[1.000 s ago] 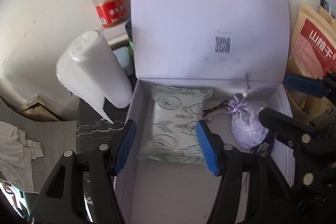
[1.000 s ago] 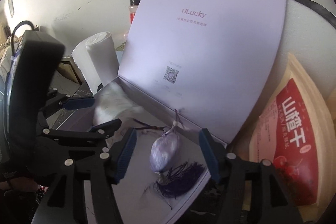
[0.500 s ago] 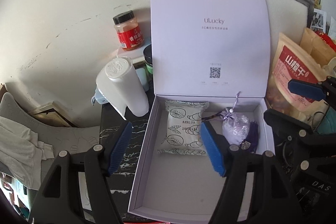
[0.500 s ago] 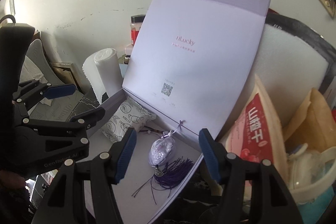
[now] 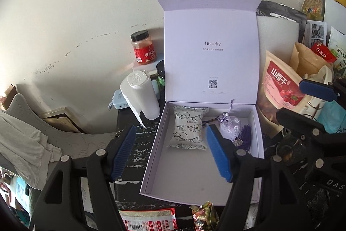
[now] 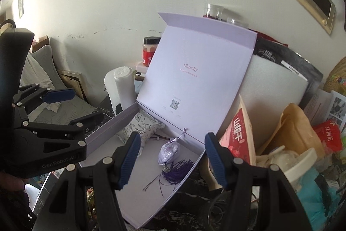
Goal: Organize objects
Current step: 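Withdraw both tools from the box back toward the table items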
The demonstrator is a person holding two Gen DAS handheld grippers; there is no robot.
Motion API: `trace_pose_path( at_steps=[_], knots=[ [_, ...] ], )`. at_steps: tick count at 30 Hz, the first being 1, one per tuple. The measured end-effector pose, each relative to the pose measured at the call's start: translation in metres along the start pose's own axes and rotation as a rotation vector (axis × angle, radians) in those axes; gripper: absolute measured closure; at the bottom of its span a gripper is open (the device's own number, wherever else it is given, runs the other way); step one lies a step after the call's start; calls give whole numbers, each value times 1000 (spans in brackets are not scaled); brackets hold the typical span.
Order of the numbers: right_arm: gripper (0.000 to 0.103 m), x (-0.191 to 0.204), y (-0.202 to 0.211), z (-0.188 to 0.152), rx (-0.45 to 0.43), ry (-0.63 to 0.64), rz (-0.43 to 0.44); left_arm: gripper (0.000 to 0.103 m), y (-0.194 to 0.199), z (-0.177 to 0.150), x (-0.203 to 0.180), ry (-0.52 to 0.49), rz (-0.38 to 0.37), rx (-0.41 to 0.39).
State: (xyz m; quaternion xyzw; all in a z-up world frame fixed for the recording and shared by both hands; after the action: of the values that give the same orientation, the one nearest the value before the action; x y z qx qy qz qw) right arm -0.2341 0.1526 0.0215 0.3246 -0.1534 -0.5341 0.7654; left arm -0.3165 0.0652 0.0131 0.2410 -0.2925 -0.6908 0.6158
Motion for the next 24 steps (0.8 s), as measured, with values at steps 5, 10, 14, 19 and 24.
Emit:
trace_pose_path(
  at_steps=[5,10,14,19,24],
  knots=[
    [41,6,23,-3,-21,8,2,36,32,-8,1,9,8,-26],
    [41,12,47,-9,-42,19,-1,35,57,-21,0,20,13,-39],
    [41,16,64,-16,-55,27,-5,35,75,-37,0,28,14,-43],
    [41,21,83,-27,-68,34,-9,35,94,-57,-3,33,12,-47],
    [41,28,98,-46,-71,34,-4,35,111,-82,-7,39,15,-40]
  ],
)
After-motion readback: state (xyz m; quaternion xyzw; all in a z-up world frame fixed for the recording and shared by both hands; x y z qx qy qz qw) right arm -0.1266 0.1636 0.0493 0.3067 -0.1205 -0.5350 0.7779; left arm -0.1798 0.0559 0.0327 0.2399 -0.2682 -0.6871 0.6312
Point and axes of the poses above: each gripper's, at about its wrist camera, not at the fingertips, and y roughly against the way its jaws point, x to its left, z to its top, the point moved 10 cm from there along -y, roughly the way its jaws point, and after that the axes turned 7 degrees about y, right-handed, at the moved point
